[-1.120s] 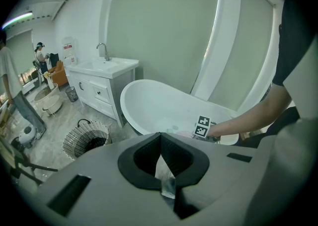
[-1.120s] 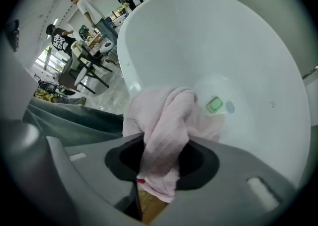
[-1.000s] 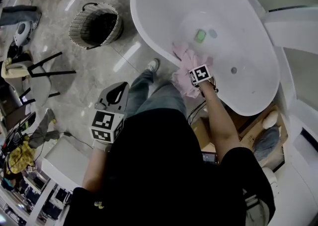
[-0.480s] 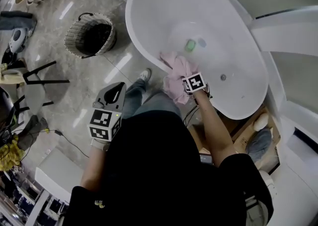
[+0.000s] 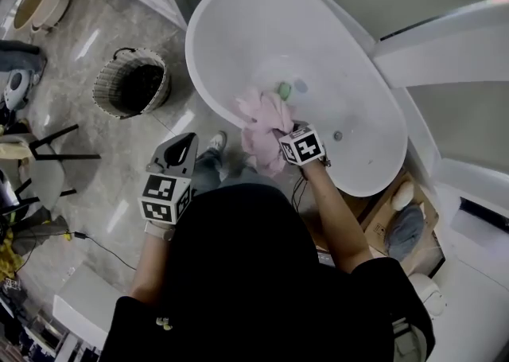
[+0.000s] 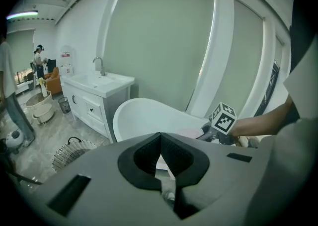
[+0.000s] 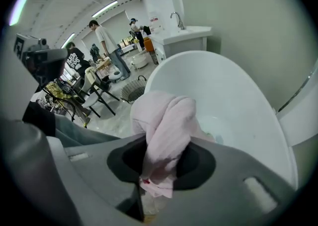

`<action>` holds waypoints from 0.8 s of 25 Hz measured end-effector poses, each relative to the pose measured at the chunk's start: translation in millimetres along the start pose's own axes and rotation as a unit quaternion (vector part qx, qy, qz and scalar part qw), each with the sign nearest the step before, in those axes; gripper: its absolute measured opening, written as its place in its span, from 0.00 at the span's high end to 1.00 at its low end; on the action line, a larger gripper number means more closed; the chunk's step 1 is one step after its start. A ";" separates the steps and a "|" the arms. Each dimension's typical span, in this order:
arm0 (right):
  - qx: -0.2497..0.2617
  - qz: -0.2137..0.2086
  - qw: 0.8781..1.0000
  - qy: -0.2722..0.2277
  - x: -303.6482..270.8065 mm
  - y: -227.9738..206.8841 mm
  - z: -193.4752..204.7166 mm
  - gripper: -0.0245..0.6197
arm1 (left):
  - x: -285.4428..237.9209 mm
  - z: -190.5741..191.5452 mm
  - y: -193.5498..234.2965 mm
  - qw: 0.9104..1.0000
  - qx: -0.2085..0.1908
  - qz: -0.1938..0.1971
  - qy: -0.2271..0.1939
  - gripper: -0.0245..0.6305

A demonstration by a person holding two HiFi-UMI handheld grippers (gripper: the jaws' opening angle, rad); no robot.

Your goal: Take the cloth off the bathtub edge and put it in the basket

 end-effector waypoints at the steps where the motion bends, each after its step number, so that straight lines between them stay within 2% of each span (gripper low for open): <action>1: 0.001 -0.003 1.000 -0.011 8.9 2.0 -6.2 0.78 | -0.8 -4.1 0.4 1.000 -0.001 0.002 -0.003 0.94; 8: -0.017 -0.002 0.995 -0.097 81.7 7.8 -46.5 0.78 | -7.4 -38.7 -1.4 0.999 -0.019 0.024 -0.033 0.94; 13: -0.025 -0.005 0.987 -0.161 133.6 15.7 -70.1 0.78 | -5.4 -65.7 -0.9 0.997 -0.039 0.032 -0.049 0.94; 20: -0.026 -0.005 0.972 -0.233 192.1 19.4 -96.2 0.78 | 8.1 -94.3 -1.3 0.995 -0.047 0.025 -0.078 0.94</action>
Point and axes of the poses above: the fingertips, and each gripper's own axes: x backward along the fingers, y to its left, z out of its underside, the point moved 10 cm from there along x, backward along the fingers, and after that the axes turned 5 degrees about z, right-handed, at the moved point
